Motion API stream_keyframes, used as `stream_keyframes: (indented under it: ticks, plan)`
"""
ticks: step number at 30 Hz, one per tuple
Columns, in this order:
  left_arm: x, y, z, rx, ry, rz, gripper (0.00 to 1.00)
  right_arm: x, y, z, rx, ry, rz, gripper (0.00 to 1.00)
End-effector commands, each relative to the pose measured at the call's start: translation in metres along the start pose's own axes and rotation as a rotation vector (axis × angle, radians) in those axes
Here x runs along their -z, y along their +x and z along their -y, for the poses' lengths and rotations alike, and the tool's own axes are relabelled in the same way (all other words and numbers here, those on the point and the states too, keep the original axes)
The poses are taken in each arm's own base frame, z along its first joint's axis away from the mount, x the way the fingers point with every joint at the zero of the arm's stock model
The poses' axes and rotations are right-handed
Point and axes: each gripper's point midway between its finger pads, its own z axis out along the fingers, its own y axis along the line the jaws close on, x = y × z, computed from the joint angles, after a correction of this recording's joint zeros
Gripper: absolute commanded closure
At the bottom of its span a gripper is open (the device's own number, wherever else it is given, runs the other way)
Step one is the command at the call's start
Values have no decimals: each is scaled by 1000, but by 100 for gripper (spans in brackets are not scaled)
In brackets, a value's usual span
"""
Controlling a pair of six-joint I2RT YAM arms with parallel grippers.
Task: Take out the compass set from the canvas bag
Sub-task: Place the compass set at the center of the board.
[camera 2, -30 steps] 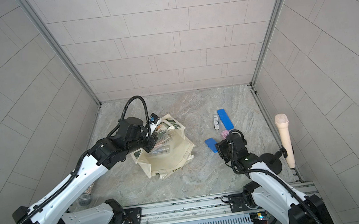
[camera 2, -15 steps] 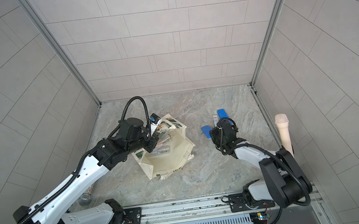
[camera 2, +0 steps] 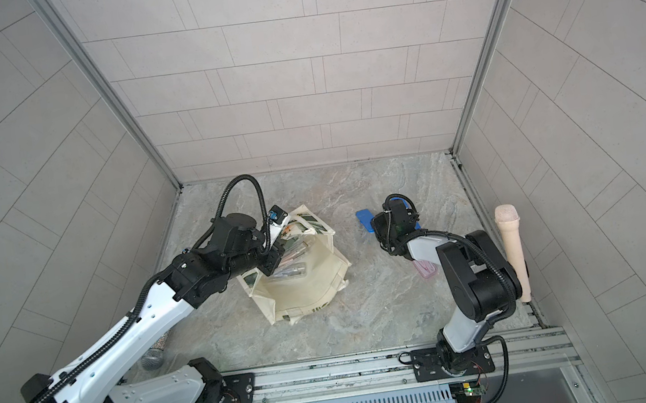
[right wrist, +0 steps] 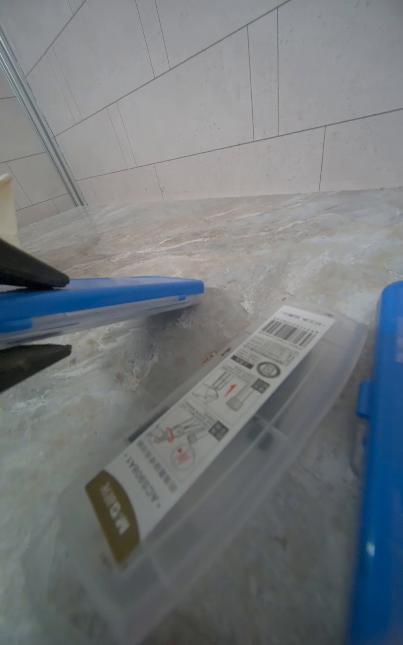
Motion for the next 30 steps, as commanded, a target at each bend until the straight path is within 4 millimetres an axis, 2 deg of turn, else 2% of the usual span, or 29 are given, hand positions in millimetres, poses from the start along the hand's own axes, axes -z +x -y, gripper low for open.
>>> stream_keyframes:
  ticks: [1,4,10,15,18,21,24,30]
  plan:
    - [9,-10,-1,-20,2,42,100,-3,-3,11,-20,28,18,57]
    - [10,-10,-2,-23,-2,40,100,-4,-3,12,-21,21,11,48]
    - [14,-15,-1,-16,7,48,100,-4,-6,14,-33,8,6,45]
    - [18,-16,0,-8,14,50,100,2,-9,14,-26,1,-4,36]
    - [19,-15,0,1,15,48,100,7,-11,15,-20,1,-14,35]
    - [21,-13,0,8,12,46,100,16,-8,16,-6,4,-42,34]
    - [24,-9,1,18,14,49,100,29,4,16,89,33,-107,33]
    - [31,-13,5,30,38,120,100,70,29,23,276,63,-222,31]
